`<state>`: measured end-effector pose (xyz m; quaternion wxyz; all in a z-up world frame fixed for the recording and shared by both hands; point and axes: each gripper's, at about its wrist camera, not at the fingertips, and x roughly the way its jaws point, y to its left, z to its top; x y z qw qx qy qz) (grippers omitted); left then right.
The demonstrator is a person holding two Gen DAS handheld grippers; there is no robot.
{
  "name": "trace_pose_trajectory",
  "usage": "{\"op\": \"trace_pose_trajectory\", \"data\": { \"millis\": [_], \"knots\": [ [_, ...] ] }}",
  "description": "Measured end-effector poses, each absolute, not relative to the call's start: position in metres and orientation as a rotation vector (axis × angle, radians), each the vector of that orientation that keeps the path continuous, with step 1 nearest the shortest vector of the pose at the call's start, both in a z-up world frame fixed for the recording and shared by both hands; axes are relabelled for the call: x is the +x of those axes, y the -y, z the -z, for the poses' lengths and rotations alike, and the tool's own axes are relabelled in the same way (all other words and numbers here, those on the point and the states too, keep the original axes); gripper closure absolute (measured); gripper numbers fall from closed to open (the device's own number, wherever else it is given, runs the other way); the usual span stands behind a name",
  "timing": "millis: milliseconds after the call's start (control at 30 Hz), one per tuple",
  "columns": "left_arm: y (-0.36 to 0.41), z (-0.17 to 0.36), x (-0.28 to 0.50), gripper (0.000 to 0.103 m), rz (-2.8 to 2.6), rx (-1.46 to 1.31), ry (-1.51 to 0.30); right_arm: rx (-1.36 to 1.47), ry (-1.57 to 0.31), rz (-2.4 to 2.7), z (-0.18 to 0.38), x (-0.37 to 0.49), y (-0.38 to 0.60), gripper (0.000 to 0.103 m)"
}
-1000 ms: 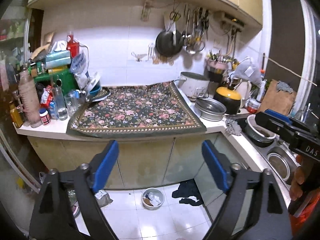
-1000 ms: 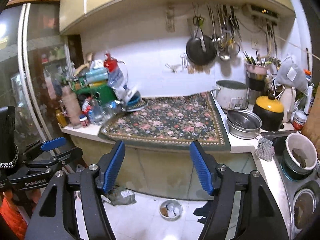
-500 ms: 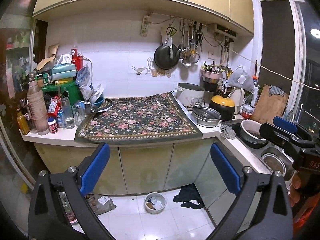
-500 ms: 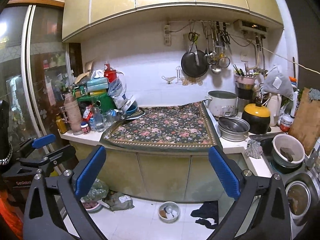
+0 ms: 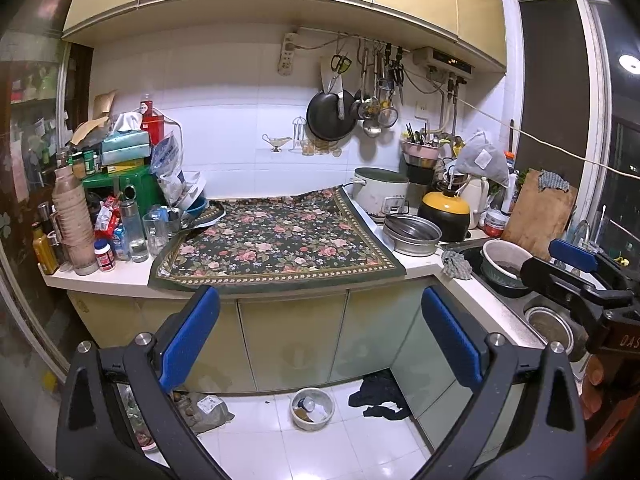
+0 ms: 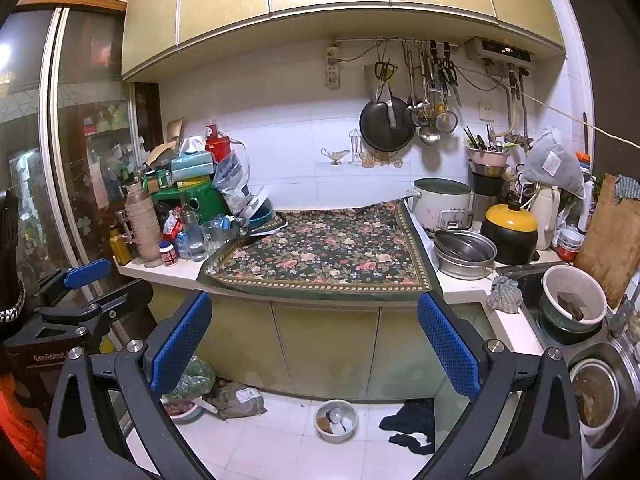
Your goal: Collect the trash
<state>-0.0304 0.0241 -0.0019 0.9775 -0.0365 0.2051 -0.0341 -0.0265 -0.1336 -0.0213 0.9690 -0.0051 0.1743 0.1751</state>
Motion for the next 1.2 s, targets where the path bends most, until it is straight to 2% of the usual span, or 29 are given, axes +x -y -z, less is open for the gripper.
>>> {"op": "trace_pose_trajectory", "data": {
  "millis": [1200],
  "knots": [
    [-0.018,0.004,-0.017,0.001,0.109,-0.058,-0.429,0.016,-0.395,-0.361,0.025,-0.022,0.130,0.001]
  ]
}}
